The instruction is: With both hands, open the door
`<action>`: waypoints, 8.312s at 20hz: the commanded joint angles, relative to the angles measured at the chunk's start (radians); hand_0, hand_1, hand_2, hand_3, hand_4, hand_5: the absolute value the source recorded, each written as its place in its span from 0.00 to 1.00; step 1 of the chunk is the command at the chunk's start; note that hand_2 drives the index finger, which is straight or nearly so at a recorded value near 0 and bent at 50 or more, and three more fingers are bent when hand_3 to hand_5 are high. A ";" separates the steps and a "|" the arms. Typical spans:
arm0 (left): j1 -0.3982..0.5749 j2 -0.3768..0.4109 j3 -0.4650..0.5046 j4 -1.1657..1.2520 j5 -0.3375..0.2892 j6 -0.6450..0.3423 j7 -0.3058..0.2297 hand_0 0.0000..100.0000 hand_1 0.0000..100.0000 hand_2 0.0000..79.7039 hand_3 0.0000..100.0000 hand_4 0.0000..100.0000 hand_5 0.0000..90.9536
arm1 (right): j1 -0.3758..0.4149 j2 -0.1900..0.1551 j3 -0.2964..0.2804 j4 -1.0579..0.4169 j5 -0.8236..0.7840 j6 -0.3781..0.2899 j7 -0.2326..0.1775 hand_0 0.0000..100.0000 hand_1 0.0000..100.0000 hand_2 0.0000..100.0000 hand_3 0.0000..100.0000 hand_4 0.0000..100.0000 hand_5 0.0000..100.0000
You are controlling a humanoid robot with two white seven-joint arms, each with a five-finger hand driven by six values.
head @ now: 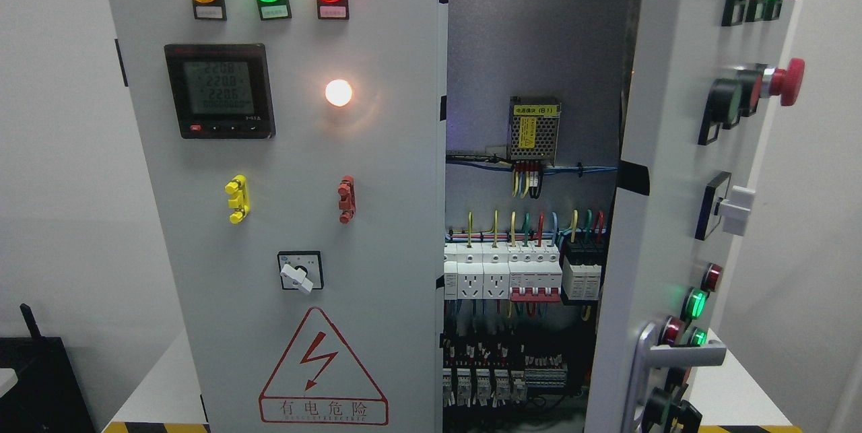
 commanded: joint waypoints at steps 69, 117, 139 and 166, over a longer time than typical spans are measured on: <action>-2.100 0.818 -1.822 -1.284 1.842 0.242 -0.569 0.12 0.39 0.00 0.00 0.00 0.00 | 0.001 0.000 -0.001 0.000 0.000 -0.001 0.000 0.12 0.39 0.00 0.00 0.00 0.00; -1.908 0.278 -1.279 -1.207 1.666 0.304 -0.491 0.12 0.39 0.00 0.00 0.00 0.00 | 0.000 0.000 0.000 0.000 0.000 -0.001 0.000 0.12 0.39 0.00 0.00 0.00 0.00; -1.913 0.108 -1.232 -1.358 1.655 0.301 -0.139 0.12 0.39 0.00 0.00 0.00 0.00 | 0.000 0.000 0.000 0.000 0.000 -0.001 0.000 0.12 0.39 0.00 0.00 0.00 0.00; -1.907 -0.066 -1.232 -1.283 1.592 0.247 -0.015 0.12 0.39 0.00 0.00 0.00 0.00 | 0.000 0.000 0.000 0.000 0.000 0.001 0.000 0.12 0.39 0.00 0.00 0.00 0.00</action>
